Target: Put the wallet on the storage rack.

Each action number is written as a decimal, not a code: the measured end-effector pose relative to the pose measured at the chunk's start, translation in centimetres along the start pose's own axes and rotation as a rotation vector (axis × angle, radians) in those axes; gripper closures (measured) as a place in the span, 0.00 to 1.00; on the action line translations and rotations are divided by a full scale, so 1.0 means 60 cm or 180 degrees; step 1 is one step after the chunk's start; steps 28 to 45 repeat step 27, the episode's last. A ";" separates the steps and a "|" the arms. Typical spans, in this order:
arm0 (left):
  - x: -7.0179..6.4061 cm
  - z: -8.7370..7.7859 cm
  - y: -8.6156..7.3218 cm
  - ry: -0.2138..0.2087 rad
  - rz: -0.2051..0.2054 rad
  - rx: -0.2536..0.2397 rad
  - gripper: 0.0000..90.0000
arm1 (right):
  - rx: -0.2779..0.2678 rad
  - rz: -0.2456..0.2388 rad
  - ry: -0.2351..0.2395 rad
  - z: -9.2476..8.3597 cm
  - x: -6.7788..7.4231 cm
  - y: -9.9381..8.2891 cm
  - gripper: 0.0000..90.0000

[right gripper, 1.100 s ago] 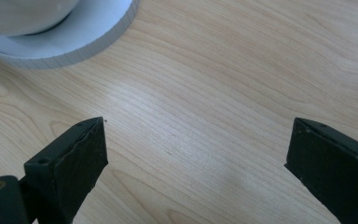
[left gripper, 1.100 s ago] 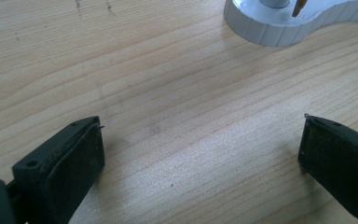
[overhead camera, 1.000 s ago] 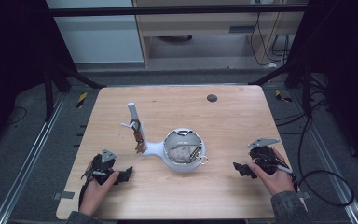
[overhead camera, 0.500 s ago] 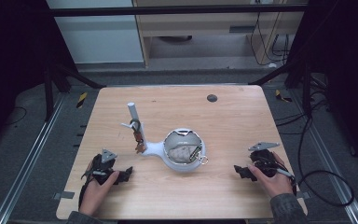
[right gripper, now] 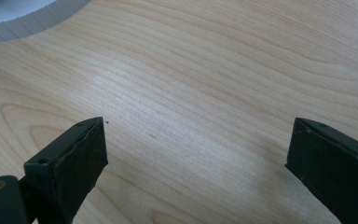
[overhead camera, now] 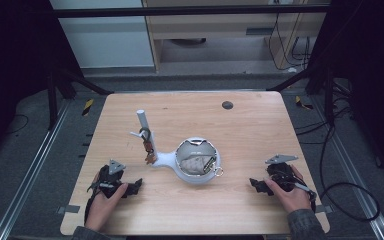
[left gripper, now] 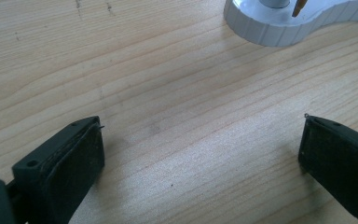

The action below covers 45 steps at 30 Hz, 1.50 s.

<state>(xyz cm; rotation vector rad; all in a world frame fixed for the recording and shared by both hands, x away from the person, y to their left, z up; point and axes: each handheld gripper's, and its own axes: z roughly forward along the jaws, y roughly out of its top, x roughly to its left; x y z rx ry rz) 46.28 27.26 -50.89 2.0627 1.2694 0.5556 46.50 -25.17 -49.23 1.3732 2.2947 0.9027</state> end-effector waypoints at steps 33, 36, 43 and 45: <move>0.001 0.000 0.000 -0.0013 0.0000 -0.0001 0.00 | -0.0279 0.0061 -0.0291 0.045 -0.004 -0.001 0.00; 0.001 0.000 0.000 -0.0013 0.0000 -0.0001 0.00 | -0.0279 0.0061 -0.0291 0.045 -0.004 -0.001 0.00; 0.001 0.000 0.000 -0.0013 0.0000 -0.0001 0.00 | -0.0279 0.0061 -0.0291 0.045 -0.004 -0.001 0.00; 0.001 0.000 0.000 -0.0013 0.0000 -0.0001 0.00 | -0.0279 0.0061 -0.0291 0.045 -0.004 -0.001 0.00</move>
